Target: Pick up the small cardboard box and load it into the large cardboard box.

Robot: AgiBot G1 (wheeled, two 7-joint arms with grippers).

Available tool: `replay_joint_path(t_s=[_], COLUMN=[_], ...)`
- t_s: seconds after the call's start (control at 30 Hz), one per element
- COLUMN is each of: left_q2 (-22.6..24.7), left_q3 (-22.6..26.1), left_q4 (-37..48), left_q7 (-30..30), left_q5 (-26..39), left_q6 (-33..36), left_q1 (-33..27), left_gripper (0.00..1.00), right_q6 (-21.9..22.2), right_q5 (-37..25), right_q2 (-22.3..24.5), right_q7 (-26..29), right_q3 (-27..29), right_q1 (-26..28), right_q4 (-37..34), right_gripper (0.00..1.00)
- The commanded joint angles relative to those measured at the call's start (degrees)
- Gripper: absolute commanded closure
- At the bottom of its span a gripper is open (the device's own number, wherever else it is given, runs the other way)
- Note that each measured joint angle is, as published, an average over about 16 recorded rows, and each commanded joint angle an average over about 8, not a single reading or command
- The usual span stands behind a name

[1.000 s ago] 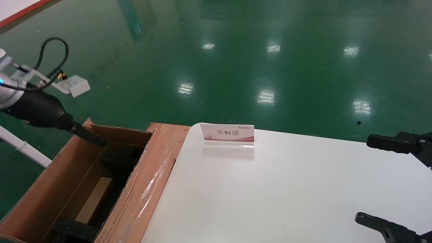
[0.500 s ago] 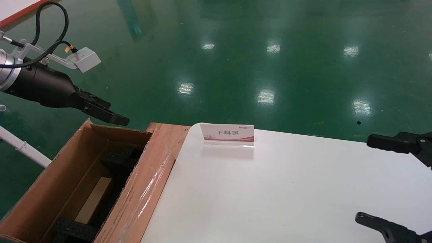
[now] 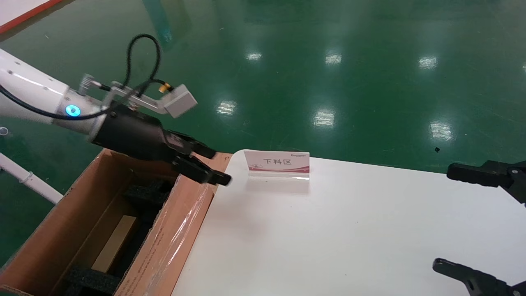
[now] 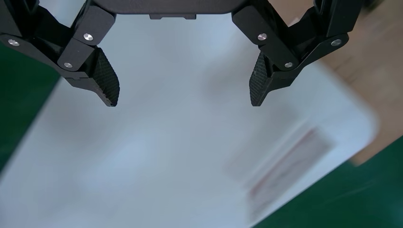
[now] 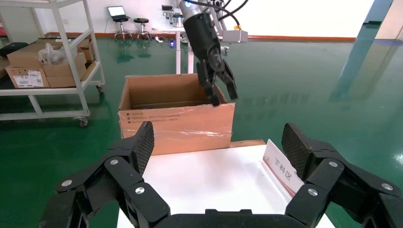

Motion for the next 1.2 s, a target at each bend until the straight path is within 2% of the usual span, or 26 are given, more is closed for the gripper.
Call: replay_joint_path(t_s=[0.03,1.2], left_q2=[-0.2,-2.9], left_q3=[-4.1,-76.0], left_q4=[-1.7,-30.9], left_q7=[0.6,11.3], left_q5=[0.3,6.3], left_q6=[0.2,4.0], left_q1=[2.6,48.1], left_gripper=[0.00,0.00], right_q6=[0.0,0.0], right_q5=[0.0,0.1], right_q2=[0.0,0.0], right_q7=[0.0,-0.1], right_q3=[0.0,-0.1], right_q1=[0.0,0.0], right_q4=[0.0,0.0], right_gripper=[0.00,0.00])
